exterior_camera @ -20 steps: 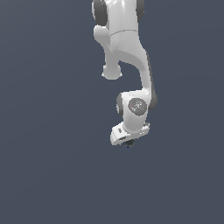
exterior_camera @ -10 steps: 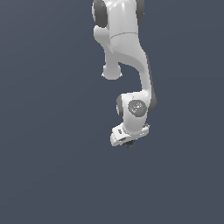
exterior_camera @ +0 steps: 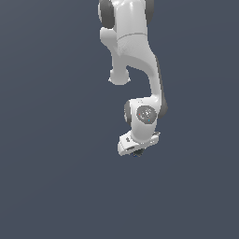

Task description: Pick up the object and move it to a goal position.

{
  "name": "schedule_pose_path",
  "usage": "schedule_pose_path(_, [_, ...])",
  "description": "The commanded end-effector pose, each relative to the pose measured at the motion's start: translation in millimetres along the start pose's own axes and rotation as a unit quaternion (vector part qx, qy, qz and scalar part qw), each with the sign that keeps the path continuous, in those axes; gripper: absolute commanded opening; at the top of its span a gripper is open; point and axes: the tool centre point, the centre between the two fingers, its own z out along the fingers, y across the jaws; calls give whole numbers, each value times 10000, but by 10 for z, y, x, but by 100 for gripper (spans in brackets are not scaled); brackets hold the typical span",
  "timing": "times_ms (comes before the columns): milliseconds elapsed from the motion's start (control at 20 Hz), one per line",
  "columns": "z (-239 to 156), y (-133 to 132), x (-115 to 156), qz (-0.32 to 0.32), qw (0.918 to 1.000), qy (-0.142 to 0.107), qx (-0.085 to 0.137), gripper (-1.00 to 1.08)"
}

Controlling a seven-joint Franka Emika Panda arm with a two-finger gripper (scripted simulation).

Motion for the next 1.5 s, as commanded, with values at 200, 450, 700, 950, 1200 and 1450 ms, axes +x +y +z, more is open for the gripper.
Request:
schedule_pose_path(200, [-245, 23, -23, 1, 10000, 9, -2, -100])
schedule_pose_path(450, [-607, 54, -68, 1, 10000, 9, -2, -100])
schedule_pose_path(700, [-1125, 95, -130, -2, 10000, 9, -5, -100])
schedule_pose_path(950, [-1740, 147, -201, -2, 10000, 9, -5, -100])
schedule_pose_path(1200, [-2360, 196, -267, -4, 10000, 10, -2, -100])
schedule_pose_path(1450, [-2962, 248, -327, -6, 10000, 11, 1, -100])
